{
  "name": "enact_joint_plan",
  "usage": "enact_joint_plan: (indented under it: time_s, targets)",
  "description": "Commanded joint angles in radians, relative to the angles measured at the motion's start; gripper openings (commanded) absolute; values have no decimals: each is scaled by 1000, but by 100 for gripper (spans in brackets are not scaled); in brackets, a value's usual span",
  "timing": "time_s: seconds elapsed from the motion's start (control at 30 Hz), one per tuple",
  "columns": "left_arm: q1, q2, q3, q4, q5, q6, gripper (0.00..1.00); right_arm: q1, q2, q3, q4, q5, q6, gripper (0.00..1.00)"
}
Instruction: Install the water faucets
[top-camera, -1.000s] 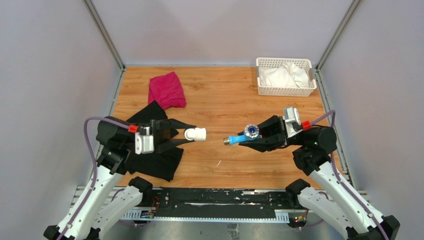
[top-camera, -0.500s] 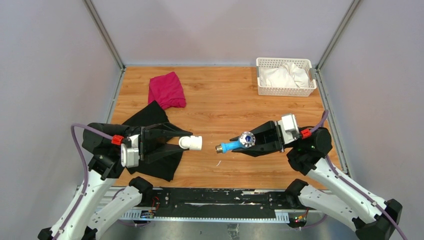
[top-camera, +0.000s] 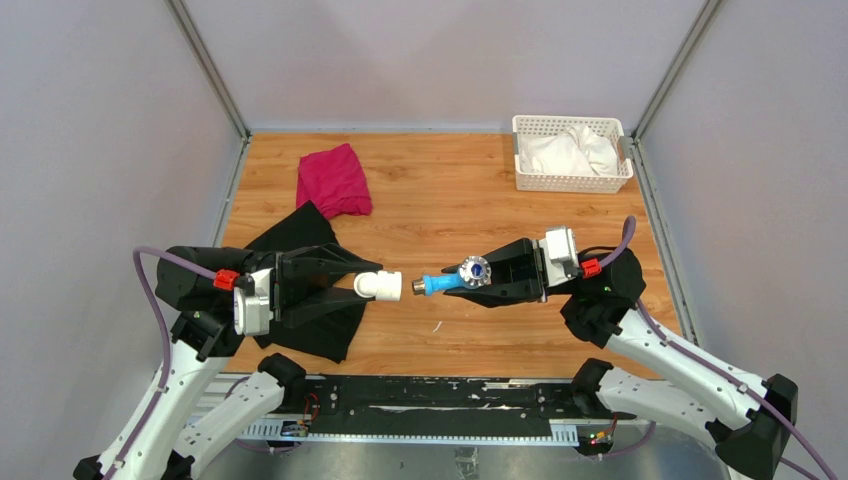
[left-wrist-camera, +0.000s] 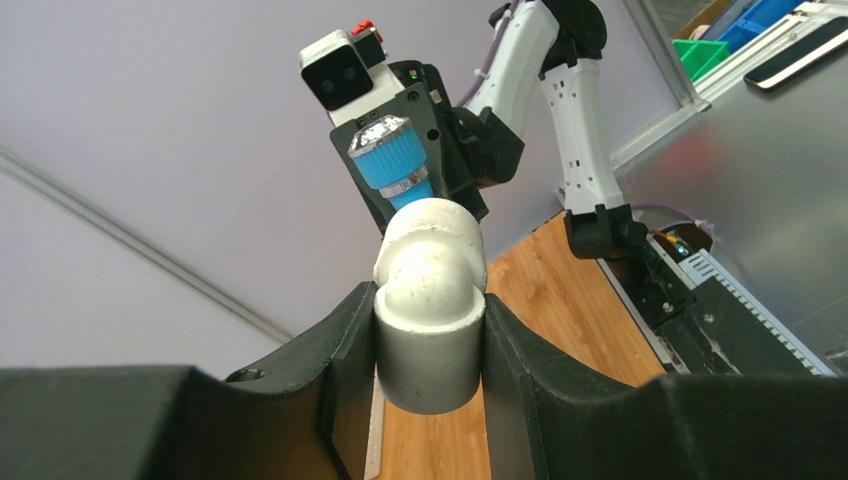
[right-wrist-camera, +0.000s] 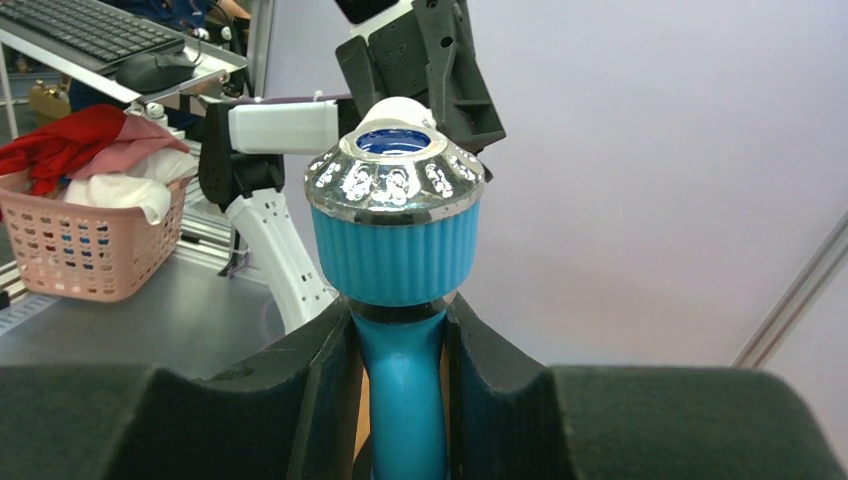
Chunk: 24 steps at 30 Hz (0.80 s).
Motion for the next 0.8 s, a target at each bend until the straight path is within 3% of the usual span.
enact_joint_plan:
  time_s: [0.0, 0.77]
  targets:
    - [-8, 9, 22, 19, -7, -5, 0, 25, 0, 47, 68, 75, -32, 0]
    - [-14, 9, 0, 19, -18, -8, 0, 113, 50, 95, 38, 57, -80, 0]
